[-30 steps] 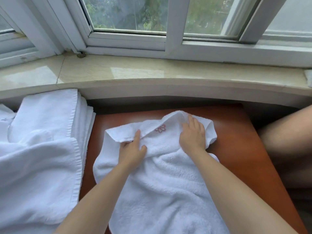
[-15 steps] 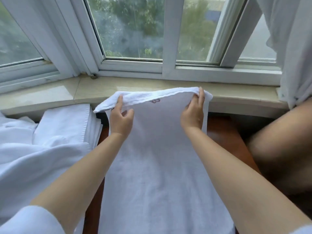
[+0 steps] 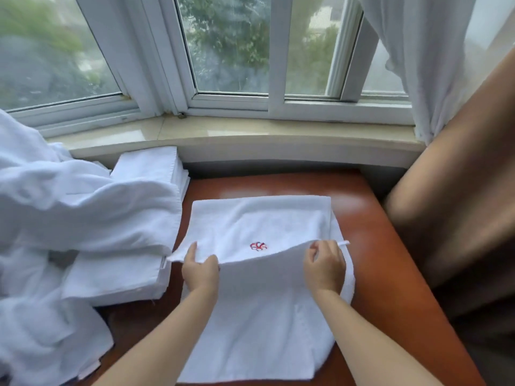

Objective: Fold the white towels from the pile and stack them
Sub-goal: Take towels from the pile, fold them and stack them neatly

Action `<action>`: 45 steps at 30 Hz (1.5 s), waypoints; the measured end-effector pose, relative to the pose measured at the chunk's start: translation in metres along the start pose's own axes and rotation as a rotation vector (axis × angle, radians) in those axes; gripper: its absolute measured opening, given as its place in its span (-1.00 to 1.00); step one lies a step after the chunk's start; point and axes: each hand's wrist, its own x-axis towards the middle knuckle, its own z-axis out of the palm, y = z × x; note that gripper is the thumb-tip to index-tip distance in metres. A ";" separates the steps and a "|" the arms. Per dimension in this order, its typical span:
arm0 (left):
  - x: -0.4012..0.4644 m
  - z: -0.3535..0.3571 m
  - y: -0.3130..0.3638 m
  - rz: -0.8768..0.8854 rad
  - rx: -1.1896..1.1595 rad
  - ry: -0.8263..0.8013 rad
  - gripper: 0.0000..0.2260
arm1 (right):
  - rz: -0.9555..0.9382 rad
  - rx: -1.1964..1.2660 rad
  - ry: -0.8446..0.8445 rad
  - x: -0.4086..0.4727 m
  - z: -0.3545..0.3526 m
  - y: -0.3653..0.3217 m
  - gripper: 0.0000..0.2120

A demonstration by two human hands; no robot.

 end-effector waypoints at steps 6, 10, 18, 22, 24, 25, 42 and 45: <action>-0.042 -0.041 -0.050 0.161 0.199 -0.002 -0.57 | 0.172 -0.022 -0.214 -0.063 -0.009 0.030 -0.85; -0.051 -0.064 -0.081 0.000 0.392 -0.151 -0.65 | 0.095 -0.330 -0.454 -0.097 -0.007 0.043 -0.59; -0.057 -0.086 -0.093 0.084 0.444 -0.314 -0.58 | -0.012 -0.525 -0.571 -0.137 0.002 0.042 -0.43; -0.046 -0.093 -0.094 0.059 0.433 -0.371 -0.59 | -0.009 -0.551 -0.583 -0.137 0.006 0.040 -0.38; -0.040 -0.096 -0.094 0.048 0.433 -0.406 -0.59 | -0.014 -0.599 -0.597 -0.135 0.008 0.038 -0.36; -0.037 -0.096 -0.093 0.044 0.426 -0.421 -0.59 | -0.017 -0.619 -0.604 -0.133 0.009 0.038 -0.36; 0.040 -0.048 -0.068 0.059 0.399 -0.573 -0.58 | 0.045 -0.714 -0.612 -0.072 0.063 0.020 -0.36; 0.047 -0.039 -0.063 0.057 0.404 -0.574 -0.59 | 0.036 -0.728 -0.596 -0.061 0.070 0.017 -0.36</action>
